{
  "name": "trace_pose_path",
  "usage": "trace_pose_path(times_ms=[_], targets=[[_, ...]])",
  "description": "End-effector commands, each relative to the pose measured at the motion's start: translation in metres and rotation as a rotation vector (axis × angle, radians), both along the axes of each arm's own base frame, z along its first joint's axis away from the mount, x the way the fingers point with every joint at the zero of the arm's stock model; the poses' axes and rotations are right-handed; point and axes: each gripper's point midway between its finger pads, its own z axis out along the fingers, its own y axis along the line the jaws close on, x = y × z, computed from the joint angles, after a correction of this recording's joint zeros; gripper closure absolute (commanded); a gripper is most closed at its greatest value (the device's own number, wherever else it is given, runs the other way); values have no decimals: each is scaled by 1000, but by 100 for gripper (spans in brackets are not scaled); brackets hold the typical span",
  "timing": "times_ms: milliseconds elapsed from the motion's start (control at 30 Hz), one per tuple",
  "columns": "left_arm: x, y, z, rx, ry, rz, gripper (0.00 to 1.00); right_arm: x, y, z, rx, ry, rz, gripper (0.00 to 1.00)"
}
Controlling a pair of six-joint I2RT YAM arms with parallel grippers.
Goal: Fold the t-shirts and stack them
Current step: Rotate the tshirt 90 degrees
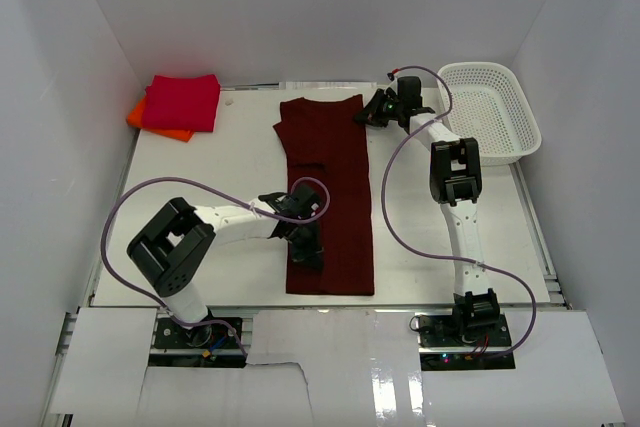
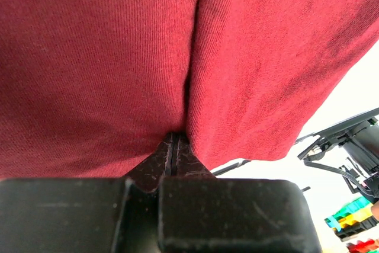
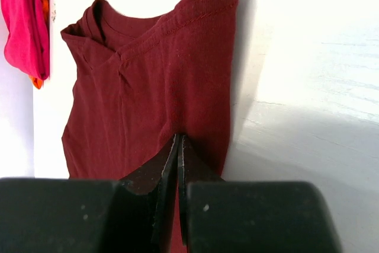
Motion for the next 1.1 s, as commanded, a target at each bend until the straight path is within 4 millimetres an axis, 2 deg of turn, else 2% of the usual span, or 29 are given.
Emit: trace_pose_path(times_ms=[0,100,133,167,233,267,300,333,367,400,433,467,500,533,567,600,633,667,733,767,800,833,867,900,933,967,1000,1033,1067], targets=[[-7,8,-5,45,3,9,100,6,1,-4,-14,-24,-4,92],[-8,12,4,45,-10,19,100,8,-2,11,-13,-53,-4,89],[-6,13,7,47,-24,26,100,9,-4,18,-11,-63,-4,84],[-6,15,17,36,-43,34,100,10,-6,33,-1,-83,0,73],[4,15,32,37,-96,55,100,11,-10,51,8,-111,4,64],[4,20,43,51,-112,60,100,12,-12,73,10,-154,10,59],[8,22,51,62,-136,62,100,9,-13,79,8,-158,14,58],[19,17,70,48,-183,70,100,7,-15,90,6,-176,19,57],[23,26,76,93,-206,84,100,3,-17,120,-3,-236,26,57],[26,29,87,95,-234,85,100,-2,-19,127,-16,-236,26,56],[32,27,99,84,-263,90,100,-14,-20,122,-29,-208,33,55],[32,30,102,87,-264,92,100,-26,-20,153,-24,-249,47,54],[33,31,107,76,-275,101,100,-35,-20,155,-41,-252,59,54],[31,35,103,83,-269,102,100,-57,-20,134,-64,-174,75,53],[30,37,101,82,-269,106,100,-73,-21,156,-76,-199,85,52],[29,41,98,85,-269,112,100,-87,-23,152,-103,-191,100,52],[27,44,97,78,-271,120,100,-118,-22,120,-132,-95,122,51],[23,50,86,91,-262,123,100,-138,-25,139,-145,-121,126,51],[23,60,85,70,-276,147,99,-173,-30,126,-181,-87,141,50],[18,69,71,80,-263,154,98,-209,-37,113,-200,-48,145,50],[19,76,67,63,-250,175,97,-226,-39,107,-205,-29,153,50],[17,80,70,32,-268,177,94,-247,-41,116,-209,-44,163,50],[18,82,68,12,-280,184,92,-278,-49,85,-233,41,169,49],[13,92,57,25,-267,197,90,-296,-52,77,-238,68,178,49],[12,95,56,21,-277,199,78,-312,-55,70,-242,89,183,48],[12,96,60,5,-300,205,69,-330,-56,74,-236,81,189,48],[9,101,54,13,-298,212,63,-359,-62,49,-248,155,199,47],[8,101,54,7,-298,216,59,-373,-63,45,-249,167,210,47],[8,102,56,-4,-305,220,54,-387,-62,49,-245,154,218,48]])
